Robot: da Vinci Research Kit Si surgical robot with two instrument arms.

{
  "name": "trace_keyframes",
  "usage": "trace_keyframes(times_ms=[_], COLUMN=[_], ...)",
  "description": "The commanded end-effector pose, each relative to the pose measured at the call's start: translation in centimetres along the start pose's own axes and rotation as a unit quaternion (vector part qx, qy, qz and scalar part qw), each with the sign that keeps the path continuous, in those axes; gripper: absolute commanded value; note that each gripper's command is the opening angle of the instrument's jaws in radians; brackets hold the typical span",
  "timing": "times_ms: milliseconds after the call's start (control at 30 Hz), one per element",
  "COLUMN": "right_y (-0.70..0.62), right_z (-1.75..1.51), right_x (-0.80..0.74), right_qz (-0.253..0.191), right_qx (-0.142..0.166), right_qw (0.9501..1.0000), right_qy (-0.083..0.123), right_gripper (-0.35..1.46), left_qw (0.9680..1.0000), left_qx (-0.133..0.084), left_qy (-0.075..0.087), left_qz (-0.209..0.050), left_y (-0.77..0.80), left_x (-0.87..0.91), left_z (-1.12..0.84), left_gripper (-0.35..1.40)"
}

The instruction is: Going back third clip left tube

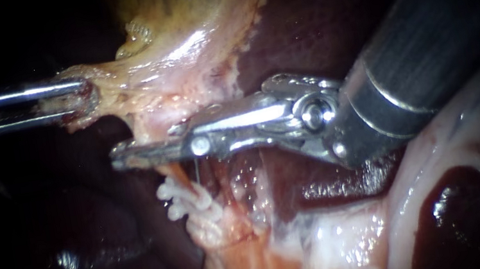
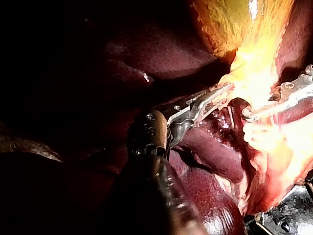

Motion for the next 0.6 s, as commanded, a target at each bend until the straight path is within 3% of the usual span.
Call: trace_keyframes(times_ms=[33, 100, 200, 433, 600], right_y=[0.01, 0.05, 0.15, 0.43, 0.44], right_z=[0.01, 0.06, 0.16, 0.26, 0.16], right_x=[-0.01, -0.02, -0.06, -0.22, -0.23], right_qz=[0.0, -0.007, -0.024, -0.074, -0.102], right_qx=[0.001, 0.005, 0.002, -0.021, -0.035], right_qw=[1.0, 1.0, 0.9997, 0.997, 0.9941], right_qy=[-0.001, -0.002, 0.0, 0.007, 0.005], right_gripper=[-0.34, 0.06, 0.41, 0.49, 0.49], left_qw=[1.0, 1.0, 1.0, 1.0, 1.0], left_qx=[0.0, 0.0, 0.0, 0.001, 0.001], left_qy=[0.0, 0.0, 0.0, 0.0, 0.0], left_qz=[0.0, 0.0, 0.0, 0.0, 0.0], left_y=[0.0, 0.0, 0.0, 0.01, 0.01], left_x=[0.0, -0.01, -0.01, -0.01, -0.01], left_z=[0.0, 0.0, 0.0, 0.0, 0.0], left_gripper=[-0.35, -0.35, -0.35, -0.35, -0.35])
